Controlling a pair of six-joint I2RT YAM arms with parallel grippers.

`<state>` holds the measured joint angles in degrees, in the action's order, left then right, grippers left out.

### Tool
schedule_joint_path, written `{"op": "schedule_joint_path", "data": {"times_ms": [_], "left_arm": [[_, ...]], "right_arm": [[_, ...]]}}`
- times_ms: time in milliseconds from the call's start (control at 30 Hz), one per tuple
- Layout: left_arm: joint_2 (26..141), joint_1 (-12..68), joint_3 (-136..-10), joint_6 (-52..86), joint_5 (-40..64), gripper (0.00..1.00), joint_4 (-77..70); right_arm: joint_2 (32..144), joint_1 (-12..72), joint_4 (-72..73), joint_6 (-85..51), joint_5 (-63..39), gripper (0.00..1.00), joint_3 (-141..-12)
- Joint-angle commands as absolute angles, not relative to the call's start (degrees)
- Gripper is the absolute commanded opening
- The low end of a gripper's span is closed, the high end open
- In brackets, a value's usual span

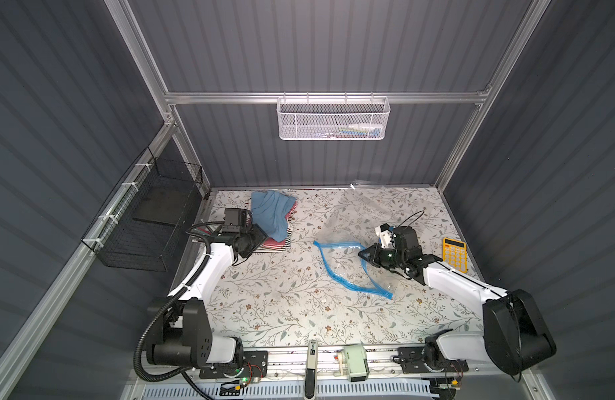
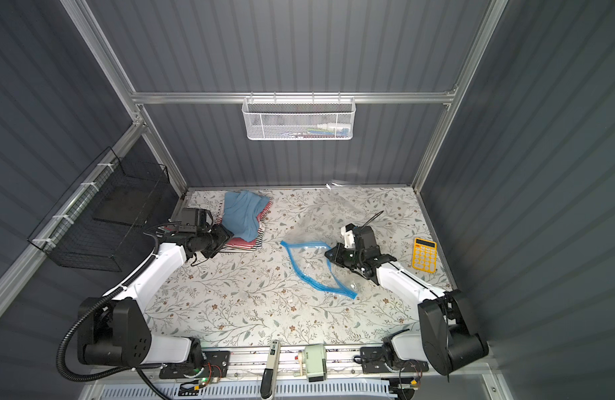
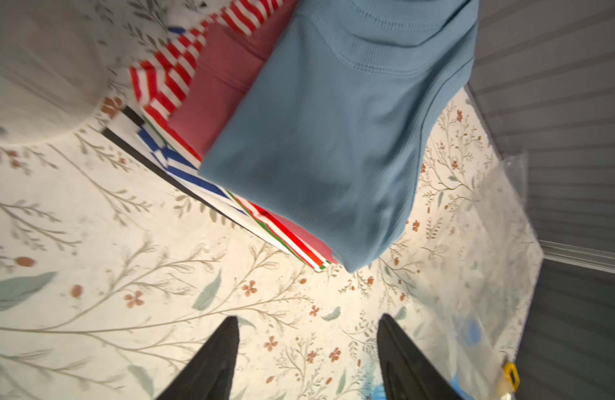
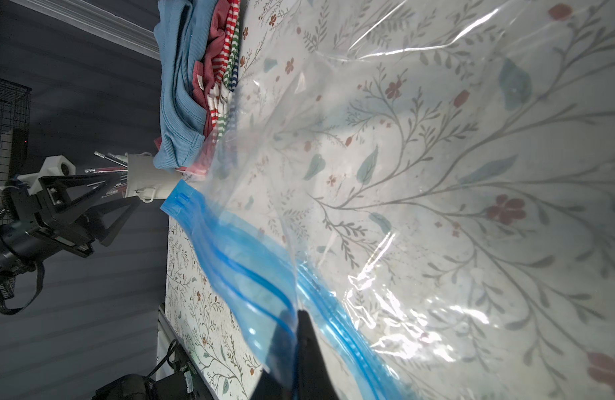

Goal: Take the tank top out of the vacuum bag
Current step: Place the tank top on the tank top, then adjust the tank top.

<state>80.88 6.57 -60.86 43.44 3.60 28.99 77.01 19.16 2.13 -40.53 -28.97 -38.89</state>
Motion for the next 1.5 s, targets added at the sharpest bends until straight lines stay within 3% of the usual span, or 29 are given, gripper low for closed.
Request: {"op": "schedule_joint_path", "data": {"times_ms": [0,200,333,400,700,1467], "left_arm": [[83.12,6.43,-65.07,34.68,-5.84,0.65,35.65],[89.25,5.63,-65.67,33.80,-6.81,0.59,29.85],[94.10,3.77,-66.31,33.29,-3.88,0.44,27.29],[94.58,3.59,-66.44,33.19,-3.77,0.41,26.06],[96.03,2.60,-67.30,33.27,-4.90,0.46,24.52],[99.32,1.58,-65.05,34.88,0.02,0.37,21.03]], "right_arm": [[77.21,18.98,3.06,-40.87,-30.02,0.00,-39.09],[75.64,18.98,1.84,-40.66,-29.54,0.00,-38.67],[74.97,18.98,0.41,-39.75,-28.84,0.00,-38.60],[74.67,18.92,-0.07,-39.49,-28.67,0.00,-38.64],[75.90,18.98,0.52,-39.97,-29.36,0.00,-38.86],[74.91,18.98,-1.04,-39.55,-28.65,0.00,-38.84]]}}
